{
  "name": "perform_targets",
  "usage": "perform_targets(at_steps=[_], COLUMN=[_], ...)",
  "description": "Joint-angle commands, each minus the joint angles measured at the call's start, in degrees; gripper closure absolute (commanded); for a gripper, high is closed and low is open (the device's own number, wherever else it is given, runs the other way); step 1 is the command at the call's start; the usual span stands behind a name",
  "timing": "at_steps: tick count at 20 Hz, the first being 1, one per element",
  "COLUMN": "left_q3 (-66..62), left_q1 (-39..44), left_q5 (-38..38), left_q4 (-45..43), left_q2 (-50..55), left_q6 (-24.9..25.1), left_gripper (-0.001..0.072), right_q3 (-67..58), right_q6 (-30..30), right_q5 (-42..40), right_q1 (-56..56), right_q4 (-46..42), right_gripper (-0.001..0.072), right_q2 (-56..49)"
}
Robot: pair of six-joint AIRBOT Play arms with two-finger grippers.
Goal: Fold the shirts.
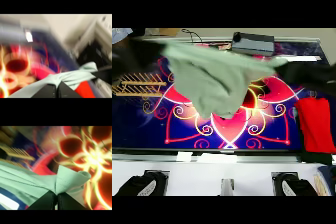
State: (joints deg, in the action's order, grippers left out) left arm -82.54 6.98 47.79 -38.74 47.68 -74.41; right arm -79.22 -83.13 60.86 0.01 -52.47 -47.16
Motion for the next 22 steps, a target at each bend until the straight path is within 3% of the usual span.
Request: perform_targets(at_steps=[1, 5, 8, 12, 16, 18, 21, 22], left_q3=[-12.3, -14.1, -14.1, -14.1, -12.0, -7.8, -1.2, -0.3], left_q1=[-4.3, 6.9, 11.0, 10.5, 10.8, 12.4, 16.7, 18.3], left_q5=[-4.0, -11.8, -12.8, -4.2, 13.1, 17.5, 17.1, 17.8], left_q4=[5.1, 9.4, 9.2, 4.1, 1.8, 1.9, 2.0, 3.6], left_q2=[-3.7, -3.2, -0.4, 6.8, 19.1, 25.6, 34.8, 38.1], left_q6=[-0.1, 4.7, 7.3, 7.2, 5.3, 4.2, 1.4, 1.2], left_gripper=[0.0676, 0.0676, 0.0675, 0.0675, 0.0675, 0.0675, 0.0667, 0.0507], right_q3=[-10.3, -10.4, -10.4, -10.4, -7.7, -2.9, 6.4, 9.1], right_q6=[-8.4, -8.4, -9.1, -9.1, -9.1, -9.1, -9.2, -10.4], right_q5=[-5.6, -7.3, -1.8, 16.3, 33.7, 34.5, 26.3, 22.3], right_q1=[-0.1, -0.1, -0.1, -0.1, -0.1, -0.1, -0.1, -0.1], right_q4=[-17.2, -4.0, -3.2, -9.1, -20.0, -21.8, -23.8, -24.4], right_gripper=[0.0685, 0.0686, 0.0686, 0.0685, 0.0685, 0.0685, 0.0685, 0.0684], right_q2=[9.3, 11.3, 10.2, 5.7, 0.2, -1.4, -2.9, -3.8])
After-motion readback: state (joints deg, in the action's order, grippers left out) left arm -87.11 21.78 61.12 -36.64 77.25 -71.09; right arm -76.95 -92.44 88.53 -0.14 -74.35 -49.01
